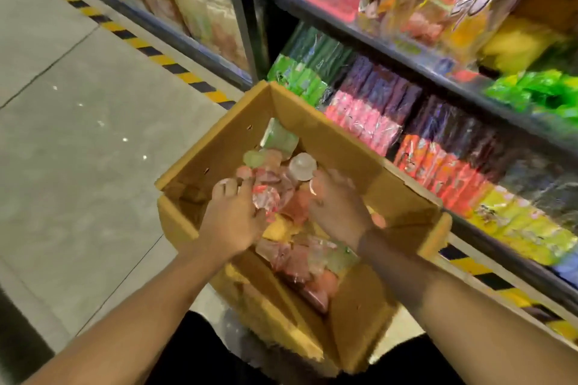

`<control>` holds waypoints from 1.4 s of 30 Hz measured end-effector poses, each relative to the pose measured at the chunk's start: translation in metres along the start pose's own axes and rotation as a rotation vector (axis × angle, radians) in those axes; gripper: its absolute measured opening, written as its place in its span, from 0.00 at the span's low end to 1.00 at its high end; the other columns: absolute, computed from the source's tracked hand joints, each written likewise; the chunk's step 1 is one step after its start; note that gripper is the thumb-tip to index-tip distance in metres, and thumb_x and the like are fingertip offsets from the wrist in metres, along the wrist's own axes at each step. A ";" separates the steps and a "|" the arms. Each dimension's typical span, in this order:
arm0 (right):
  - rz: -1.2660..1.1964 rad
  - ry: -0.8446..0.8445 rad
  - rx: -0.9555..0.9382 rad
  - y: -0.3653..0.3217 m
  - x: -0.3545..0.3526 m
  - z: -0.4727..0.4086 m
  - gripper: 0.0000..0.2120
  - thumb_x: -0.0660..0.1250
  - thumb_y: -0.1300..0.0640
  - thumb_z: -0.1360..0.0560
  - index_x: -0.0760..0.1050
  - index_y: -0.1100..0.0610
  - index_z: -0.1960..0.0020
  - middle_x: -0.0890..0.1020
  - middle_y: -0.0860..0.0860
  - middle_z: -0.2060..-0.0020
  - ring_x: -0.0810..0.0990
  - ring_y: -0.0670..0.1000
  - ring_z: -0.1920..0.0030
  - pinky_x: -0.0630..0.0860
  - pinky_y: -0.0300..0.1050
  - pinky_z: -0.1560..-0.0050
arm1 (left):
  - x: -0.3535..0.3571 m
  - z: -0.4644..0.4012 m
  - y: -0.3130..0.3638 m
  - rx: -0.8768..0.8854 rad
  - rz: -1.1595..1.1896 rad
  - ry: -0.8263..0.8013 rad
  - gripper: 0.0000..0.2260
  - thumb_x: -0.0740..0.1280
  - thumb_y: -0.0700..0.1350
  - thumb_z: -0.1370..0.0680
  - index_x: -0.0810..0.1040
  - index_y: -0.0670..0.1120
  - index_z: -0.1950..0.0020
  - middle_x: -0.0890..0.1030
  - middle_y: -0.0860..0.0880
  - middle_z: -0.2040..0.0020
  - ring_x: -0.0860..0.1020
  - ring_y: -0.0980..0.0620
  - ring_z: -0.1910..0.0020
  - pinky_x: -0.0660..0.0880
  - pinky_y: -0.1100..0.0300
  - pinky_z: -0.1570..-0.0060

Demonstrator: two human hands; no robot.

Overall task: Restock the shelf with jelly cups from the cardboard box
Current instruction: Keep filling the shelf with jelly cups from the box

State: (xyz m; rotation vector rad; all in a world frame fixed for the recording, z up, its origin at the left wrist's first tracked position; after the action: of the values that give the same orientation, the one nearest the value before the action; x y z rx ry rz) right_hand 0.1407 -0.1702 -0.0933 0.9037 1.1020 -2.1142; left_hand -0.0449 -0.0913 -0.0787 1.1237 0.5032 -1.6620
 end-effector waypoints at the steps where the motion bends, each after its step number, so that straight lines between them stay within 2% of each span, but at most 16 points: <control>1: -0.001 -0.013 -0.018 0.004 0.023 -0.013 0.25 0.63 0.53 0.23 0.65 0.52 0.27 0.70 0.55 0.32 0.66 0.61 0.31 0.69 0.55 0.33 | 0.017 -0.010 -0.011 -0.008 -0.027 -0.022 0.32 0.62 0.58 0.21 0.60 0.45 0.22 0.67 0.41 0.28 0.64 0.38 0.30 0.68 0.46 0.34; 4: -0.062 -0.034 -0.083 0.011 0.088 -0.046 0.33 0.67 0.52 0.24 0.59 0.47 0.22 0.66 0.54 0.27 0.64 0.60 0.28 0.67 0.58 0.30 | 0.056 -0.033 -0.035 -0.027 -0.081 -0.076 0.34 0.63 0.59 0.23 0.58 0.47 0.21 0.64 0.41 0.26 0.63 0.38 0.28 0.68 0.44 0.33; 7: -0.030 -0.042 -0.153 0.016 0.143 -0.071 0.35 0.66 0.47 0.29 0.59 0.44 0.23 0.61 0.53 0.23 0.60 0.61 0.24 0.66 0.58 0.28 | 0.083 -0.046 -0.050 -0.018 -0.211 -0.135 0.37 0.65 0.60 0.24 0.54 0.48 0.21 0.62 0.42 0.24 0.61 0.39 0.27 0.67 0.43 0.32; 12: 0.167 -0.062 -0.162 0.015 0.186 -0.096 0.34 0.68 0.50 0.24 0.56 0.49 0.22 0.59 0.56 0.25 0.55 0.60 0.24 0.63 0.57 0.27 | 0.098 -0.062 -0.052 0.037 -0.344 -0.240 0.39 0.66 0.60 0.23 0.51 0.48 0.20 0.60 0.43 0.23 0.58 0.39 0.24 0.62 0.43 0.30; 16: 0.171 -0.047 -0.152 0.014 0.209 -0.105 0.38 0.71 0.53 0.25 0.54 0.49 0.22 0.56 0.56 0.24 0.54 0.62 0.24 0.63 0.57 0.28 | 0.104 -0.072 -0.053 0.008 -0.395 -0.314 0.39 0.66 0.58 0.22 0.48 0.48 0.19 0.55 0.44 0.21 0.54 0.38 0.22 0.60 0.43 0.27; 19: 0.238 -0.010 -0.128 0.012 0.221 -0.108 0.36 0.68 0.53 0.24 0.53 0.49 0.22 0.57 0.58 0.24 0.58 0.65 0.25 0.57 0.59 0.25 | 0.111 -0.078 -0.055 -0.043 -0.411 -0.333 0.39 0.67 0.55 0.23 0.48 0.48 0.20 0.54 0.42 0.21 0.54 0.38 0.22 0.60 0.44 0.28; 23: 0.253 0.027 -0.124 0.010 0.226 -0.115 0.33 0.69 0.52 0.25 0.56 0.51 0.26 0.62 0.58 0.27 0.62 0.63 0.27 0.56 0.60 0.24 | 0.114 -0.080 -0.055 -0.078 -0.398 -0.367 0.44 0.71 0.56 0.26 0.46 0.48 0.20 0.56 0.41 0.22 0.57 0.38 0.23 0.61 0.44 0.28; 30: 0.212 0.016 -0.177 0.013 0.225 -0.132 0.40 0.76 0.49 0.29 0.55 0.50 0.27 0.68 0.55 0.31 0.65 0.59 0.27 0.58 0.56 0.25 | 0.118 -0.086 -0.057 -0.082 -0.429 -0.400 0.51 0.77 0.55 0.29 0.43 0.50 0.19 0.55 0.42 0.21 0.55 0.37 0.22 0.59 0.43 0.26; 35: 0.230 -0.060 -0.173 0.011 0.224 -0.136 0.46 0.75 0.46 0.29 0.51 0.52 0.22 0.64 0.58 0.29 0.67 0.63 0.28 0.59 0.56 0.26 | 0.120 -0.089 -0.058 -0.062 -0.482 -0.429 0.53 0.76 0.56 0.29 0.41 0.52 0.19 0.53 0.41 0.20 0.53 0.36 0.22 0.56 0.42 0.25; 42: 0.196 -0.053 -0.180 0.007 0.225 -0.141 0.43 0.78 0.48 0.33 0.56 0.54 0.28 0.66 0.59 0.33 0.73 0.62 0.36 0.68 0.51 0.34 | 0.122 -0.089 -0.059 -0.057 -0.467 -0.389 0.53 0.78 0.53 0.31 0.44 0.49 0.19 0.54 0.40 0.21 0.55 0.36 0.23 0.60 0.44 0.26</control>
State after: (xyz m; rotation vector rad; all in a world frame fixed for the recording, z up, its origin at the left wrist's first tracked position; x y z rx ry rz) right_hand 0.0523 -0.0946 -0.3322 0.8298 1.1093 -1.8380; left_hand -0.0649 -0.0619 -0.2368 0.6392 0.5818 -2.1936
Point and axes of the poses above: each hand's wrist, its own z-axis away from the middle knuckle, its own x-axis out of the palm, y = z × x, the point moved 1 cm from there along -z, towards the middle knuckle
